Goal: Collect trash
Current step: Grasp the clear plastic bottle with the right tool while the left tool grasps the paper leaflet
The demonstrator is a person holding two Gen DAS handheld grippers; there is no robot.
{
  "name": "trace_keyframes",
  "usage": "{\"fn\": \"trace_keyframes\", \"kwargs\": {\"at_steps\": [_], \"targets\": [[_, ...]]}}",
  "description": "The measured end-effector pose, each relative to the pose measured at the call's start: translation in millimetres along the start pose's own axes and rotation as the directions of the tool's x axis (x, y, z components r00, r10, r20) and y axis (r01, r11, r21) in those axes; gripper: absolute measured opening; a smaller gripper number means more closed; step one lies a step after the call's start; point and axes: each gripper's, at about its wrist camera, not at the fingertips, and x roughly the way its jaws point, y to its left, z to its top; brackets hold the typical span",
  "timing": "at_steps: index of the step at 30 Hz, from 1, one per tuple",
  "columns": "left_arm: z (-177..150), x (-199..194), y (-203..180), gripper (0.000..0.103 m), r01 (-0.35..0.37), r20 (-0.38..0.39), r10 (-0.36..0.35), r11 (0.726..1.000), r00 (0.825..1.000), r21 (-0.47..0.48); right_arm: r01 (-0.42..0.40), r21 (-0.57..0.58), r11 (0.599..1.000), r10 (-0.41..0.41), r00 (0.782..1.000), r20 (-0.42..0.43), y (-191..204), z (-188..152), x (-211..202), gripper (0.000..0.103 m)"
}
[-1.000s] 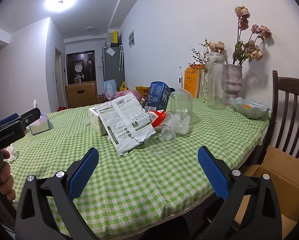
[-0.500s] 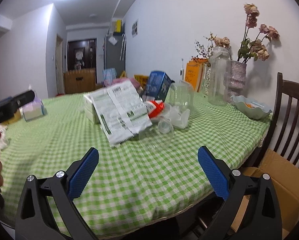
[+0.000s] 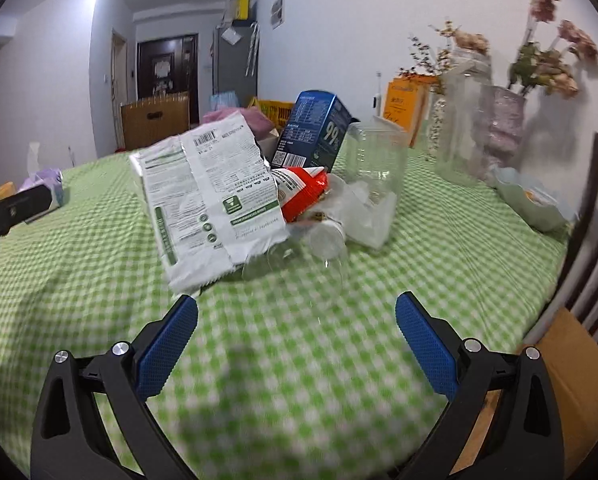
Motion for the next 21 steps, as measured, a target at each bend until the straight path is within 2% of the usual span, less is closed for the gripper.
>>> {"fn": "trace_keyframes", "kwargs": {"at_steps": [3,7,8,9,10,12,15,20,21], "targets": [[5.7,16.8,-0.5,0.096,0.03,-0.062,-0.031,0.999,0.998,-0.009,0.002,-0.004,1.0,-0.002,0.999,-0.048,-0.2,13.5,21.0,0.095],[13.6,35.4,-1.4,0.096,0.057,-0.091,-0.059,0.998,0.994,-0.019,0.008,-0.023,1.0,-0.01,0.995,-0.099,0.6,21.0,40.1,0.095],[16.3,41.0,-2.8,0.095,0.072,-0.102,-0.074,0.997,0.992,-0.024,0.005,-0.024,1.0,-0.007,0.994,-0.109,0.4,21.4,42.5,0.092],[18.2,46.2,-4.8,0.095,0.098,-0.115,-0.101,0.995,0.988,-0.029,-0.001,-0.022,1.0,-0.002,0.992,-0.124,-1.2,21.9,45.5,0.074],[20.9,53.3,-8.2,0.095,0.137,-0.135,-0.14,0.99,0.981,-0.035,-0.017,-0.008,1.0,0.015,0.99,-0.14,-4.5,21.8,48.7,0.068],[24.6,64.5,-13.7,0.095,0.171,-0.153,-0.177,0.984,0.972,-0.051,-0.039,0.01,0.999,0.04,0.989,-0.139,-9.5,20.5,49.4,0.068],[30.5,85.6,-19.2,0.086,0.212,-0.182,-0.23,0.971,0.956,-0.109,-0.06,0.026,0.998,0.063,0.988,-0.139,-14.3,19.3,44.4,0.065],[36.9,115.4,-23.0,0.052,0.239,-0.226,-0.294,0.941,0.929,-0.241,-0.082,0.07,0.994,0.089,0.99,-0.113,-30.5,19.2,23.9,0.063],[36.7,122.4,-24.7,0.048,0.227,-0.251,-0.294,0.938,0.922,-0.263,-0.092,0.079,0.993,0.1,0.99,-0.103,-34.6,20.3,18.1,0.063]]}}
